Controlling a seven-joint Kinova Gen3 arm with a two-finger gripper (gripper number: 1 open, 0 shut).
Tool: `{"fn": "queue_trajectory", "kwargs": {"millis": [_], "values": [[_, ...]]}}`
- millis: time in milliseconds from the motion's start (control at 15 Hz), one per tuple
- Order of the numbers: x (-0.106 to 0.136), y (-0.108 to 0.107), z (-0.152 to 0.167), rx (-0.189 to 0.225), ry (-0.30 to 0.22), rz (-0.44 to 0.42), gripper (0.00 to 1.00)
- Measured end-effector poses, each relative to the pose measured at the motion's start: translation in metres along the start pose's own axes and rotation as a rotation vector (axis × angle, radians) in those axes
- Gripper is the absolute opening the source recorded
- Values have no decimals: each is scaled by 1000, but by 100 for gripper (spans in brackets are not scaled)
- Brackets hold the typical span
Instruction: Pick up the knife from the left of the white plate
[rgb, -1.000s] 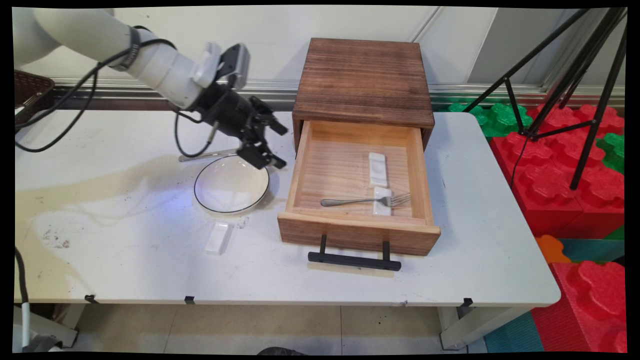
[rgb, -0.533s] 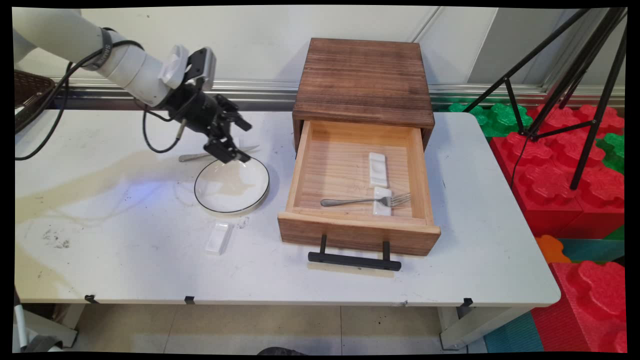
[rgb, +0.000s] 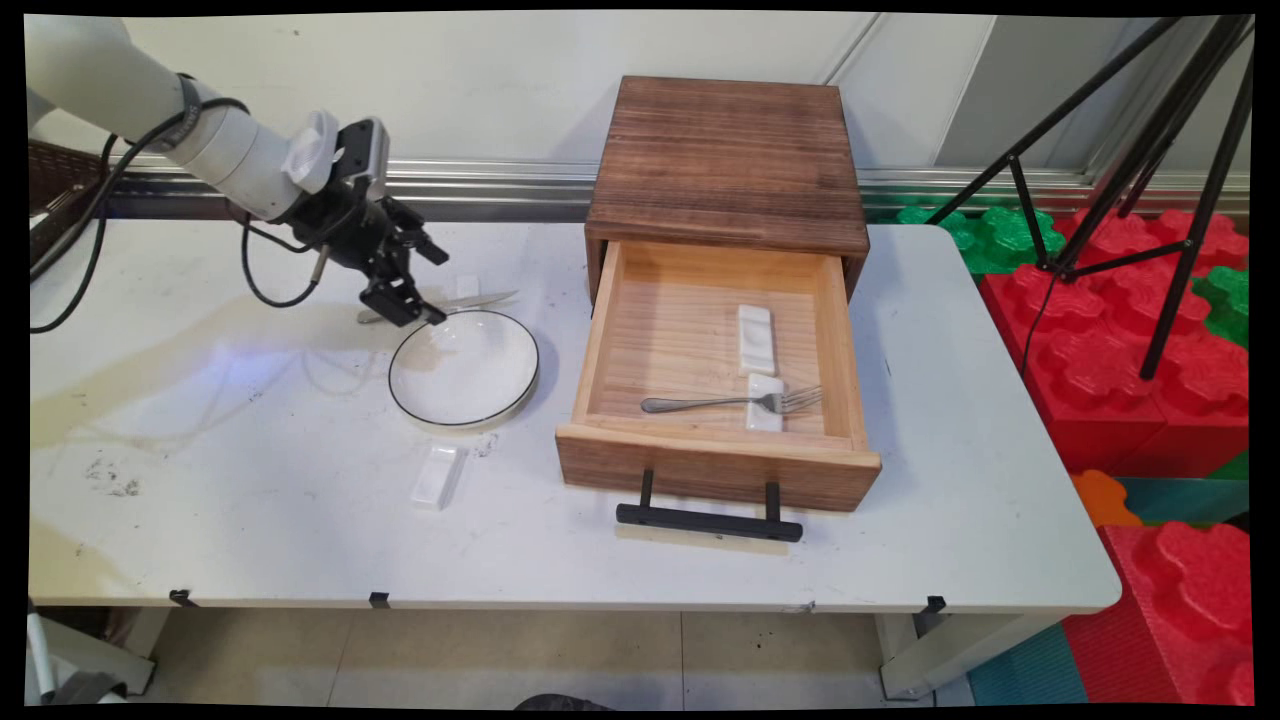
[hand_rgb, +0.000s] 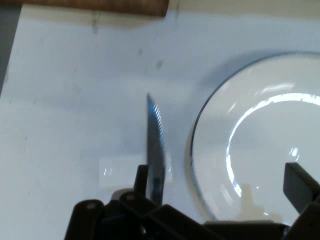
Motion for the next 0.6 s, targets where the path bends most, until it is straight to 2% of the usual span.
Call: {"fn": "queue_trajectory", "kwargs": {"millis": [333, 600], "values": [[-35, -14, 9, 22, -79, 12, 100], [-54, -20, 19, 24, -117, 24, 100]]}}
